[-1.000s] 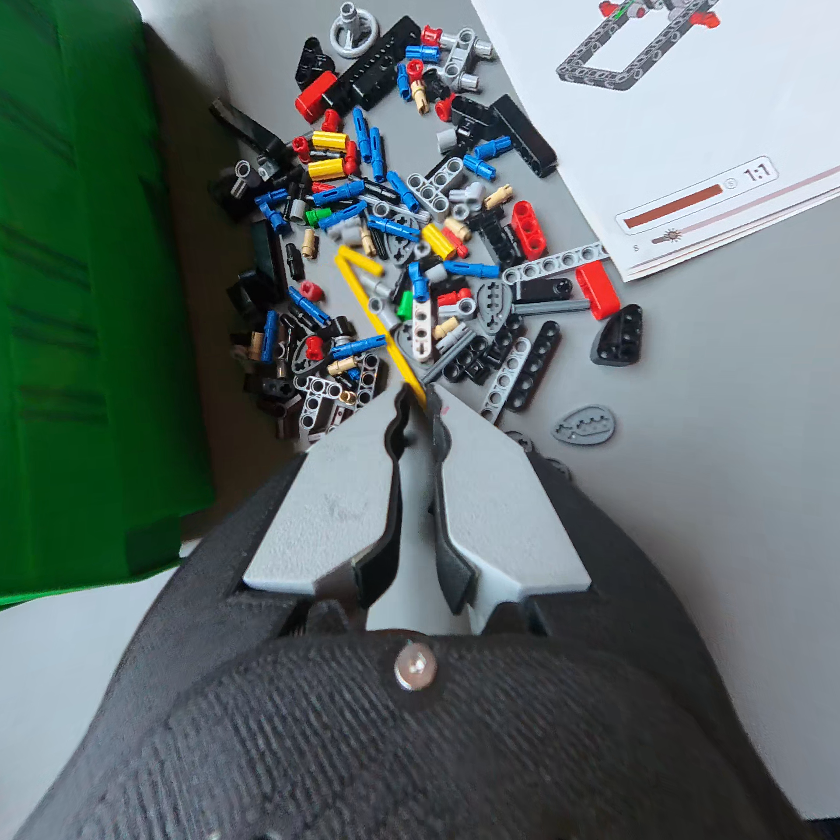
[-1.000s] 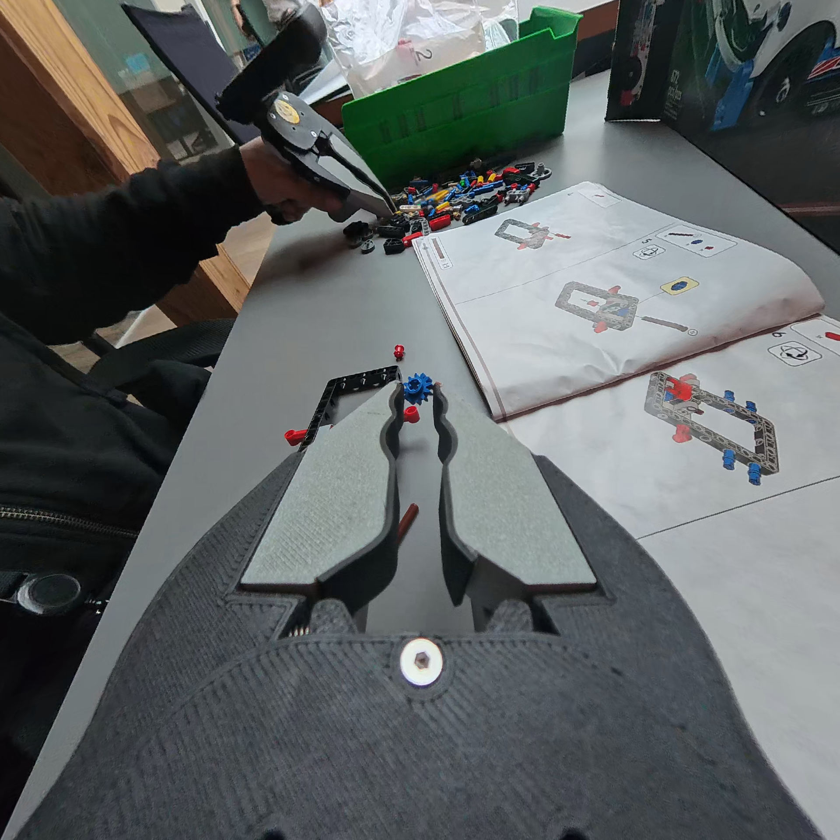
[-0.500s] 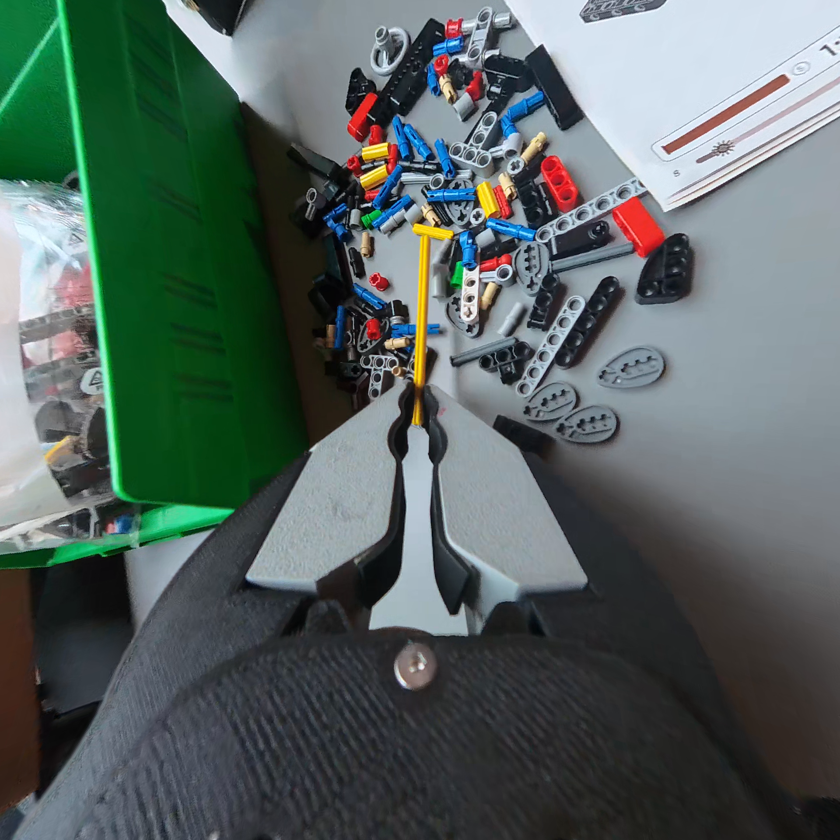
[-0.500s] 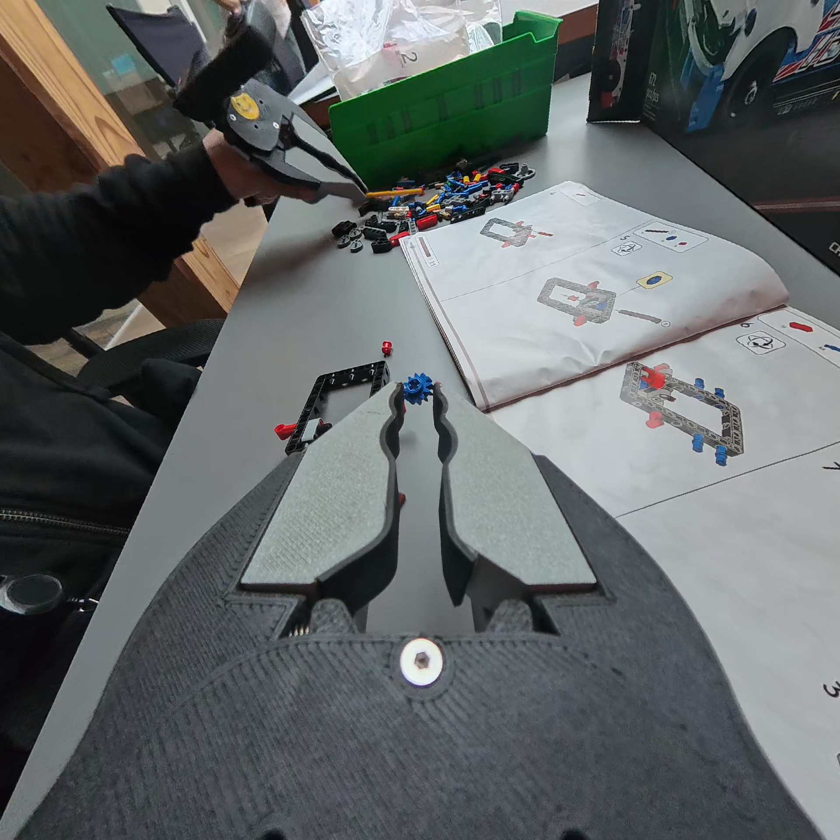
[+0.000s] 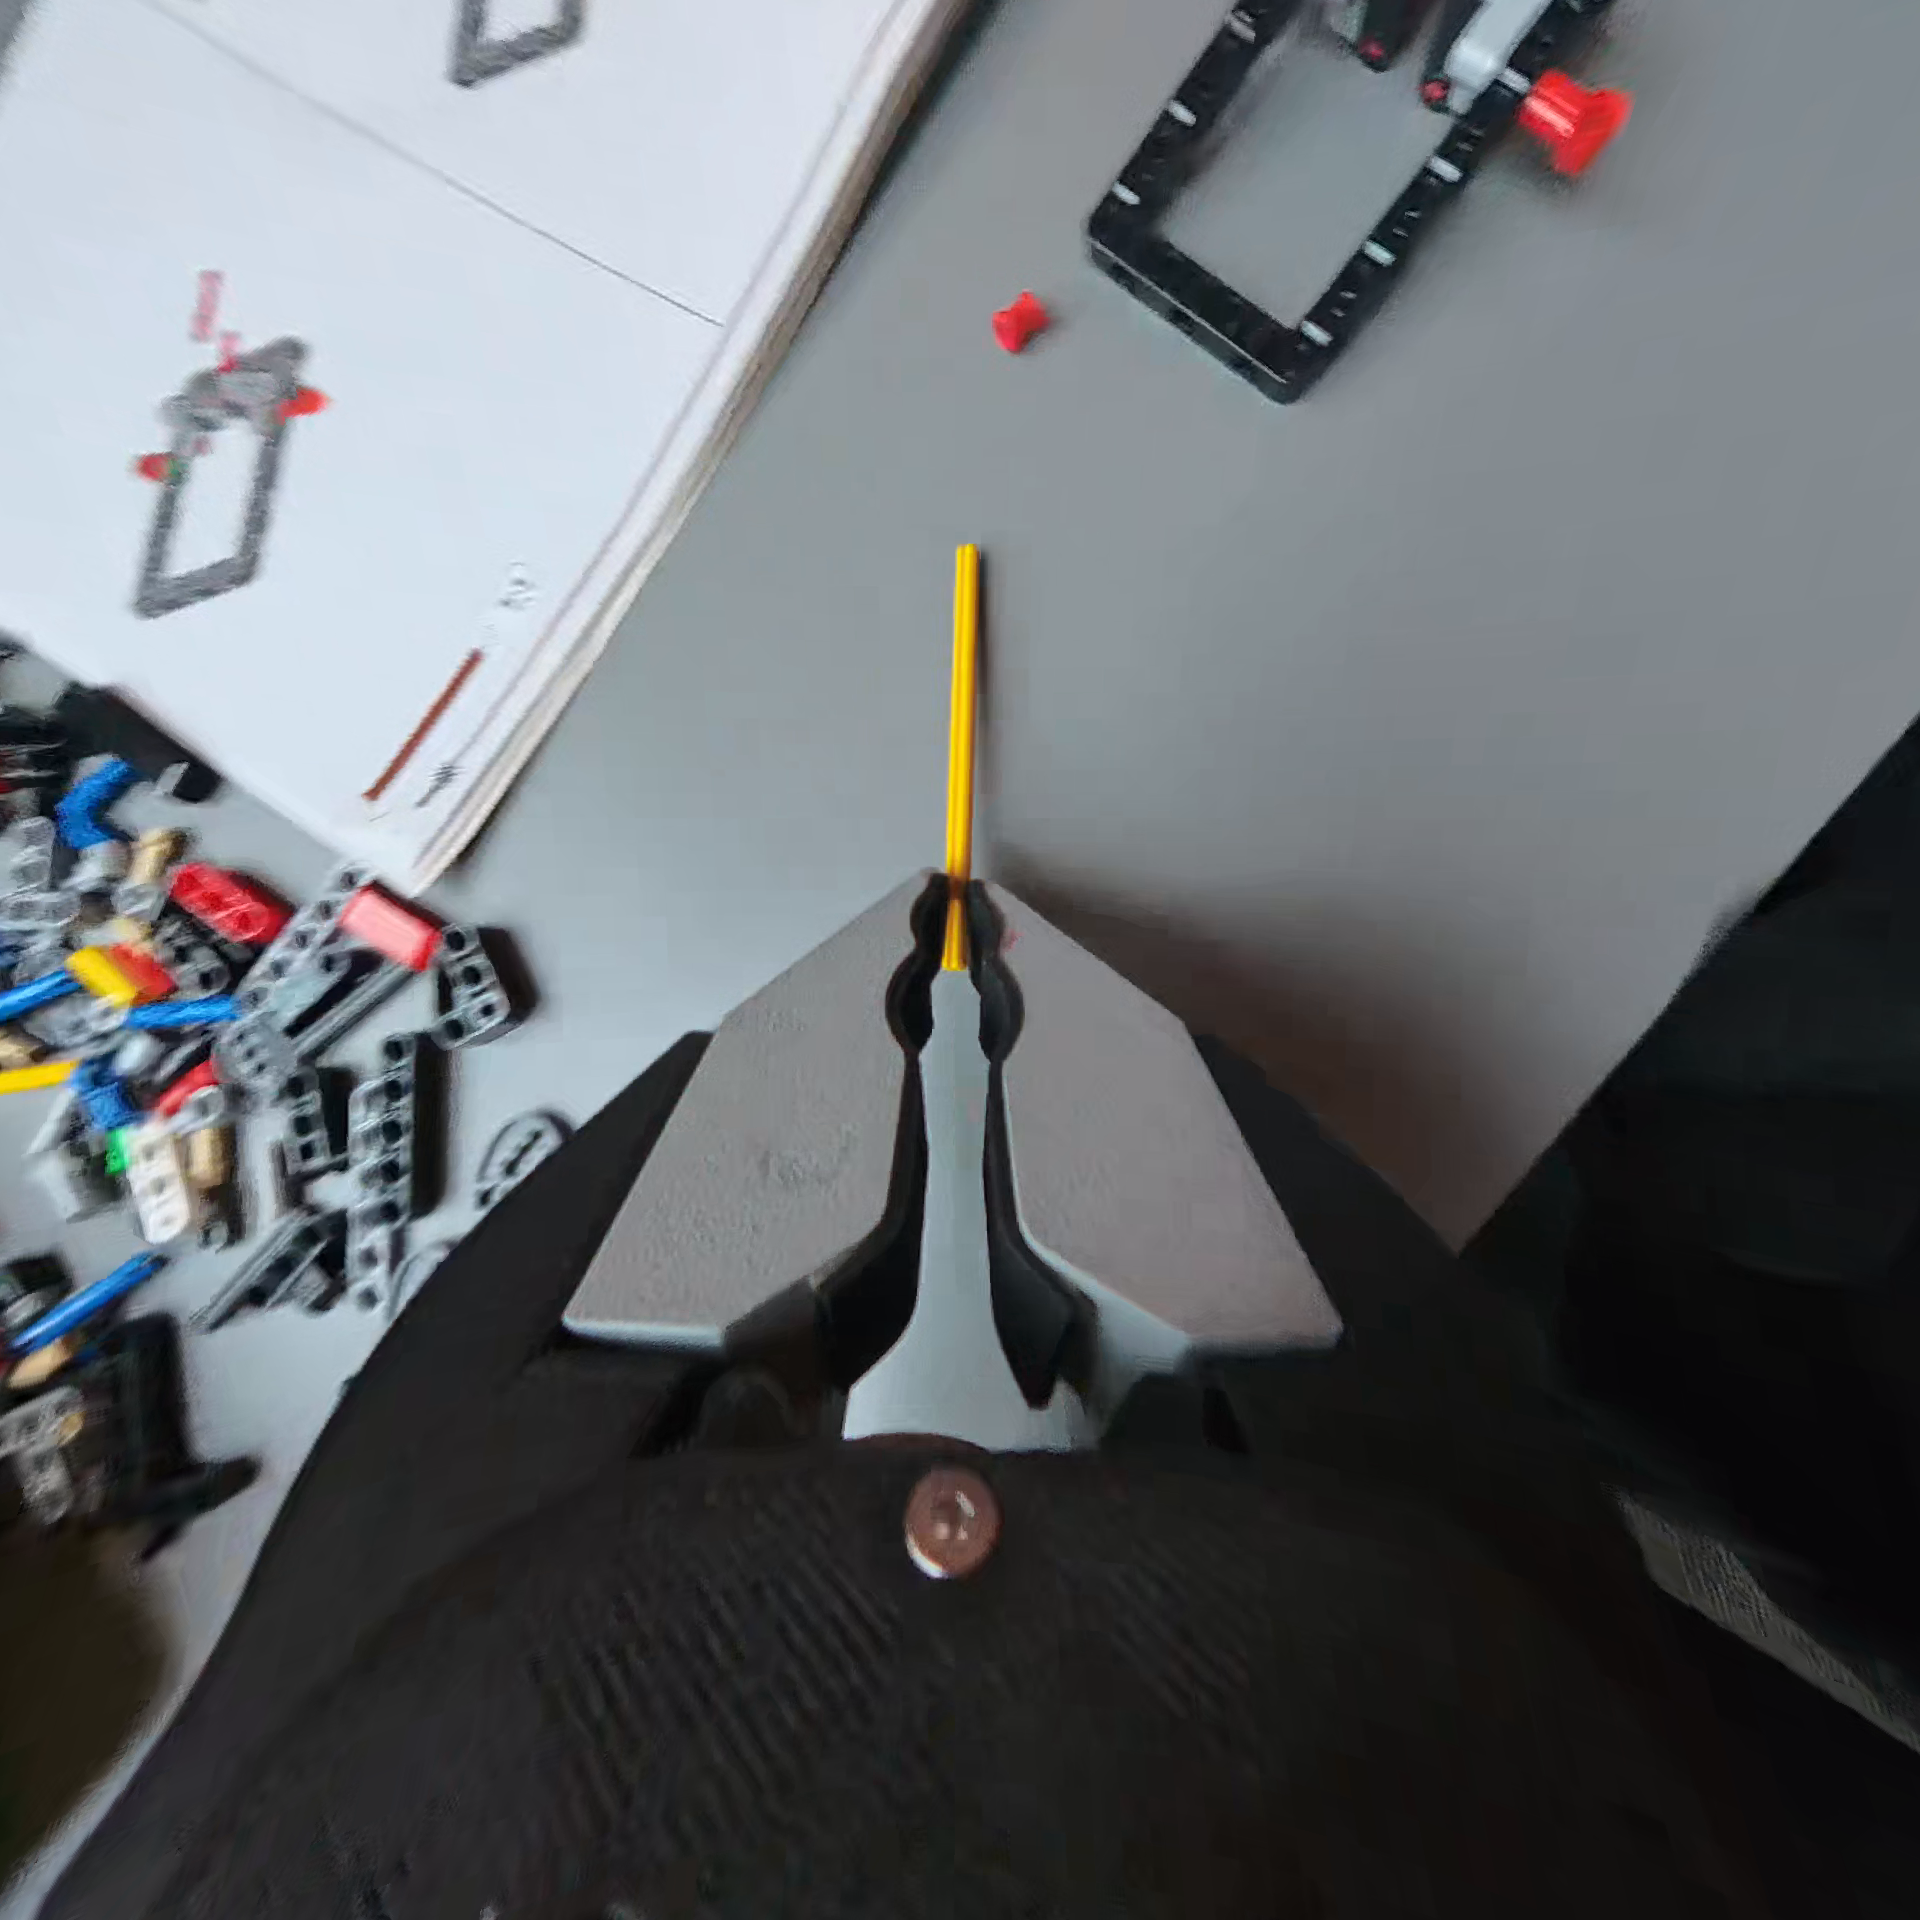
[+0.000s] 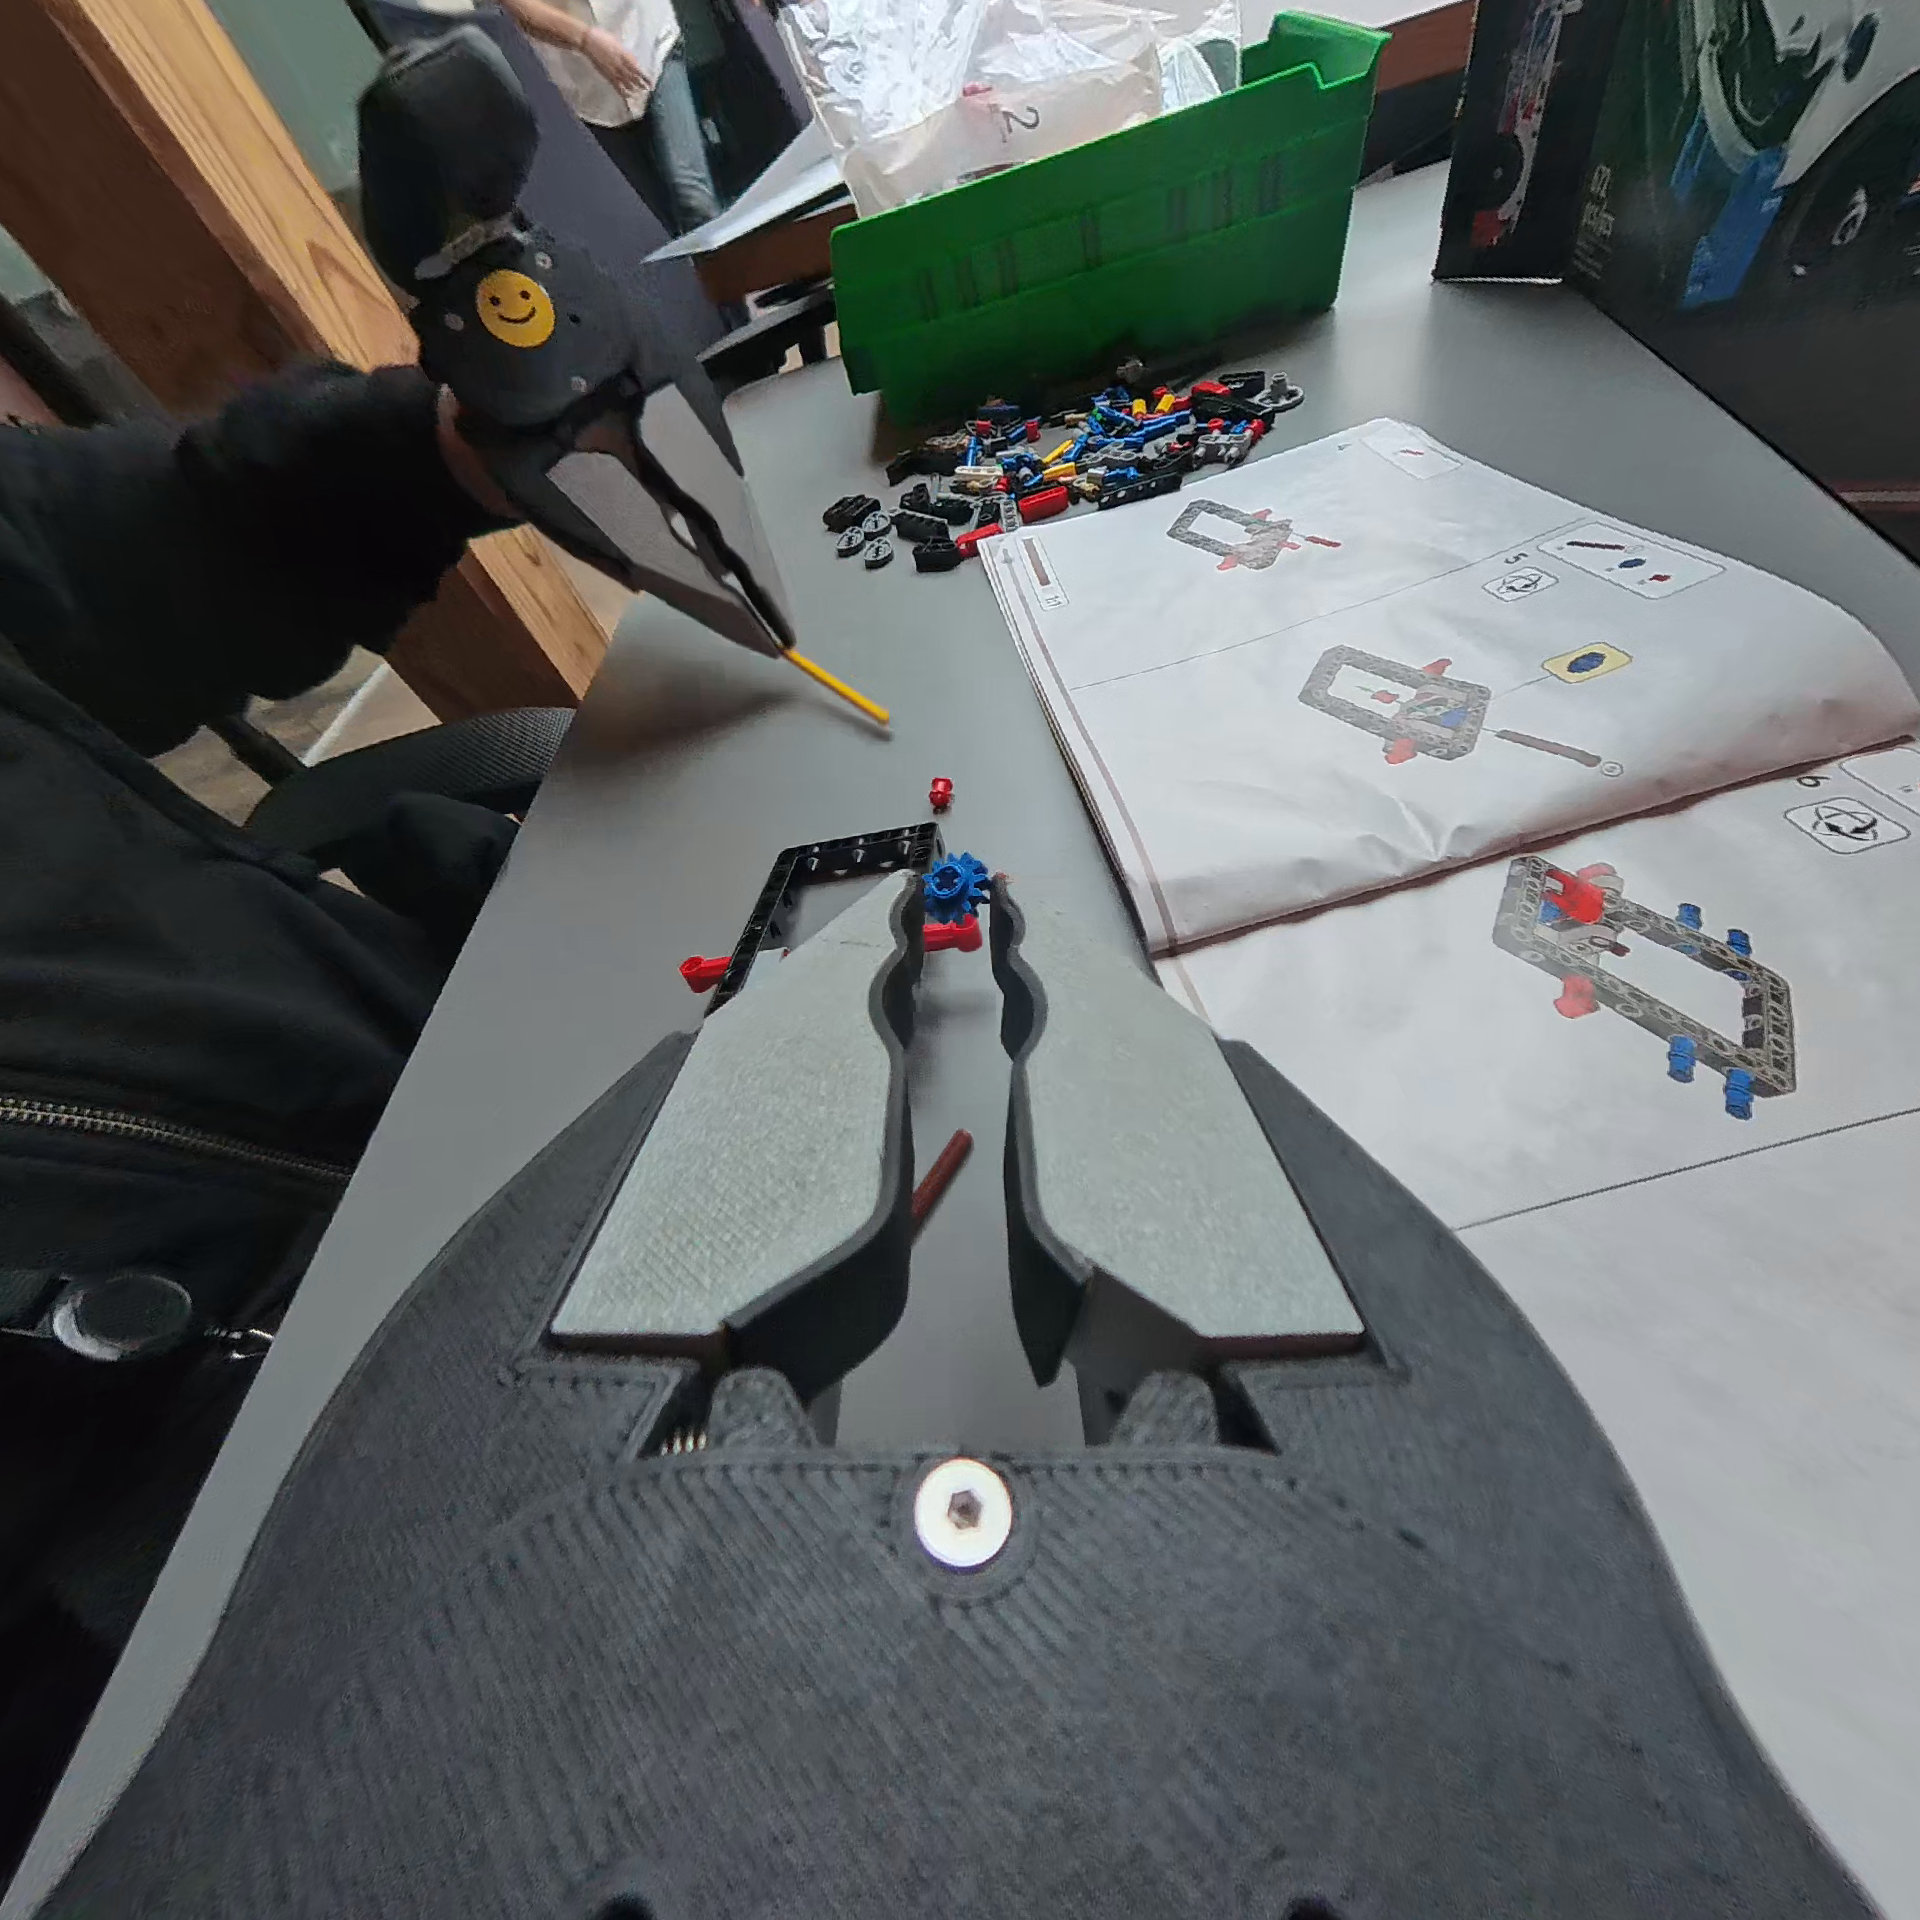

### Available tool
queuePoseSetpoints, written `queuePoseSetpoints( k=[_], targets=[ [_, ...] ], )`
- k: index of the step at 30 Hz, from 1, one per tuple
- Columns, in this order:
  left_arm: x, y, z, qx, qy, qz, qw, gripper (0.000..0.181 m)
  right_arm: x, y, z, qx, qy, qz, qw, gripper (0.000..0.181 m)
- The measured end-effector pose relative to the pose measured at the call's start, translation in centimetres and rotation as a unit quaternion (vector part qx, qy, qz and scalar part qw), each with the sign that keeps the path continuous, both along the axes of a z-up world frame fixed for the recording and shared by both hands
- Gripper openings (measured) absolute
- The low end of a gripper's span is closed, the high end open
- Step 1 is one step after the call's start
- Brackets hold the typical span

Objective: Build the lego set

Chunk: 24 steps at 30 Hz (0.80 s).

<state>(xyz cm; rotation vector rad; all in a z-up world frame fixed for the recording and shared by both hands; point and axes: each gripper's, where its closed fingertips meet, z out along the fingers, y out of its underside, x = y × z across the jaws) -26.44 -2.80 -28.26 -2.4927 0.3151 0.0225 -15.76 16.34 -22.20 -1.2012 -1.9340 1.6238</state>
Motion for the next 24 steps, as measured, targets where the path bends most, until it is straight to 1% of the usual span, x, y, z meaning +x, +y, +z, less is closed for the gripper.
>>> queuePoseSetpoints(
  k=[1,2,4,5,6,7,11,12,13,14,17,20,21,22,24],
  targets=[
    [0.6,0.0,-0.9,-0.016,-0.007,-0.014,1.000,0.003,0.1,-0.1,0.0,-0.001,0.001,0.002,1.000,0.009],
    [0.9,0.4,-0.8,-0.005,-0.015,-0.019,1.000,0.002,0.1,-0.2,0.1,-0.002,0.001,0.004,1.000,0.009],
    [1.0,0.6,-0.9,-0.009,-0.029,-0.017,0.999,0.003,0.2,-0.3,0.4,-0.013,0.003,0.008,1.000,0.008],
    [1.0,0.6,-0.9,-0.011,-0.029,-0.015,0.999,0.006,0.3,-0.3,0.7,-0.024,0.005,0.011,1.000,0.009],
    [0.8,0.7,-0.9,-0.012,-0.025,-0.013,1.000,0.014,0.3,-0.4,0.9,-0.037,0.006,0.014,0.999,0.009],
    [0.8,0.7,-0.8,-0.013,-0.021,-0.014,1.000,0.017,0.4,-0.3,1.2,-0.050,0.008,0.017,0.999,0.009],
    [1.3,2.1,-0.9,-0.010,-0.026,-0.014,1.000,0.024,0.4,0.0,2.0,-0.082,0.015,0.019,0.996,0.008],
    [1.5,2.5,-0.9,-0.009,-0.036,-0.012,0.999,0.022,0.5,0.0,2.0,-0.084,0.015,0.019,0.996,0.009],
    [1.7,2.8,-0.9,-0.009,-0.044,-0.009,0.999,0.016,0.5,0.0,2.0,-0.085,0.015,0.019,0.996,0.009],
    [1.6,3.0,-0.9,-0.007,-0.045,-0.004,0.999,0.003,0.6,0.0,2.0,-0.085,0.016,0.019,0.996,0.009],
    [1.6,3.1,-1.0,-0.010,-0.061,0.003,0.998,0.002,0.8,-0.4,2.5,-0.103,0.019,0.032,0.994,0.008],
    [1.6,3.2,-0.9,-0.008,-0.050,-0.003,0.999,0.002,1.0,-1.0,3.4,-0.153,0.020,0.056,0.986,0.009],
    [1.9,3.6,-0.7,0.007,-0.051,-0.011,0.999,0.002,1.1,-1.1,3.7,-0.175,0.020,0.062,0.982,0.009],
    [2.6,4.1,-0.1,0.031,-0.069,-0.021,0.997,0.002,1.1,-1.2,4.1,-0.198,0.018,0.069,0.978,0.009],
    [4.7,5.6,2.3,0.097,-0.116,-0.037,0.988,0.001,1.5,-1.6,5.1,-0.259,0.014,0.093,0.961,0.009]
  ],
)
